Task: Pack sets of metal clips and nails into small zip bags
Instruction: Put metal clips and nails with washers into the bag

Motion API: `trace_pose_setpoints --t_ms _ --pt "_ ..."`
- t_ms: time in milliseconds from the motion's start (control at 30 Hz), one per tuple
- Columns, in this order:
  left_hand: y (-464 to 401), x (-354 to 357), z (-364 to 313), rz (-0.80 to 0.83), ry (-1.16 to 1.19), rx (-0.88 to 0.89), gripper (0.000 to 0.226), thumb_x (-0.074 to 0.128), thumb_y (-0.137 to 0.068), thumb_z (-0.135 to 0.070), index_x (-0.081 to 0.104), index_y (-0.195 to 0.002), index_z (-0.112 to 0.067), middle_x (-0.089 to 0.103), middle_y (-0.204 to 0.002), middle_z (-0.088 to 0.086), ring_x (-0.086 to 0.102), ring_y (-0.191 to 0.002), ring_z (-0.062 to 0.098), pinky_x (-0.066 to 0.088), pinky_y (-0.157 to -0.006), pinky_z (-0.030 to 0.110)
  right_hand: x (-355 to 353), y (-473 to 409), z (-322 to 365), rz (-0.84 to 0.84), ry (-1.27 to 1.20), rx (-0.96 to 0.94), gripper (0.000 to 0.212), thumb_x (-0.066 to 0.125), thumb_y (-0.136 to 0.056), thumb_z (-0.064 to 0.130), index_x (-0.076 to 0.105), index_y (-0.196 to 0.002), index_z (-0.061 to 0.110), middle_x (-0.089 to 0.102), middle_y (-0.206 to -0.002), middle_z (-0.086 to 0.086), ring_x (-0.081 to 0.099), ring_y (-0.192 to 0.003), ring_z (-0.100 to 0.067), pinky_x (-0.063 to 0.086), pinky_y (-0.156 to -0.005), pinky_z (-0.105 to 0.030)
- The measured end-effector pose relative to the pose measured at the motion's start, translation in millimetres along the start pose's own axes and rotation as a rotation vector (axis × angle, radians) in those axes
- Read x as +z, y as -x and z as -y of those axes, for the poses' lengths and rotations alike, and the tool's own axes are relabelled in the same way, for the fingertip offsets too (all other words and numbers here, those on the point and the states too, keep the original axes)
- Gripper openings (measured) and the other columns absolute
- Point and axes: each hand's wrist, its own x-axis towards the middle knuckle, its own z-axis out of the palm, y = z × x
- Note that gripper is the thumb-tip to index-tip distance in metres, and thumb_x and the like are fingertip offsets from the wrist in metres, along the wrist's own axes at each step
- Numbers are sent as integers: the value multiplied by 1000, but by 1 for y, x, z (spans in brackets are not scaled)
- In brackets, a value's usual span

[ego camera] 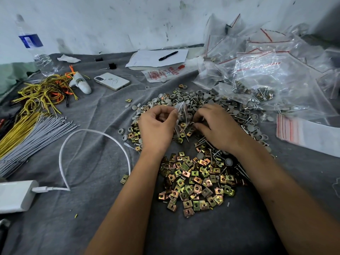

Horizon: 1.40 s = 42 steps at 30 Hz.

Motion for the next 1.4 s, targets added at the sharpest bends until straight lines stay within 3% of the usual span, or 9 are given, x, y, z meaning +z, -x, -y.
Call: trace_pose_setpoints --t_ms 133,333,433,533,800,1133,1233,1333,1400 --pt "1 1 0 4 -10 4 11 74 -93 -9 75 -84 -15 56 -56 -12 46 -51 8 41 -49 22 0 0 1 96 54 3 32 71 -93 40 68 -119 21 58 -113 0 50 -113 -20 45 -100 -40" --pt "0 2 1 2 -21 3 12 75 -93 -10 74 -83 -17 57 -54 -17 46 -49 2 39 -47 17 2 0 2 110 48 13 28 71 -94 37 64 -114 18 60 -113 1 51 -112 -19 46 -99 -39" --pt "0 2 2 -6 -30 6 10 75 -93 -10 75 -84 -15 59 -54 -15 48 -48 2 41 -47 17 1 1 2 -5 -114 8 14 75 -92 24 65 -103 20 65 -101 5 59 -94 -12 52 -85 -34" --pt "1 2 1 7 -41 20 8 75 -93 -9 76 -85 -12 63 -60 -7 52 -51 6 43 -49 19 -3 1 6 -211 -333 -28 12 79 -88 15 69 -94 19 67 -87 13 63 -79 -1 51 -71 -16" --pt "2 3 0 24 -76 42 6 75 -93 -10 76 -88 -10 69 -68 14 57 -56 19 45 -51 26 -4 2 16 -334 -450 -150 12 85 -82 15 81 -93 16 77 -88 9 72 -80 -2 59 -74 -25" --pt "0 2 2 0 -29 11 8 75 -92 -12 76 -84 -12 61 -59 -4 48 -48 5 39 -45 18 -5 2 12 -457 -430 -25 10 78 -90 18 79 -100 18 75 -91 10 69 -85 -1 51 -78 -13" --pt "0 1 2 -7 -31 2 9 75 -92 -13 76 -83 -15 61 -57 -10 48 -49 4 39 -46 18 -1 -1 7 -364 -188 -37 20 74 -92 16 76 -111 17 74 -106 3 63 -101 -12 45 -87 -23" --pt "-1 2 2 -27 -27 -5 8 75 -91 -12 77 -84 -14 60 -57 -13 47 -49 0 38 -47 15 6 -4 4 -99 16 -79 42 66 -95 8 64 -136 16 63 -136 0 46 -127 -21 38 -105 -34" --pt "-1 2 2 -35 -25 -4 8 75 -91 -12 77 -84 -13 61 -56 -13 48 -48 0 38 -46 15 8 -6 2 25 50 -94 48 62 -94 2 60 -139 16 59 -141 1 44 -131 -23 39 -112 -41"
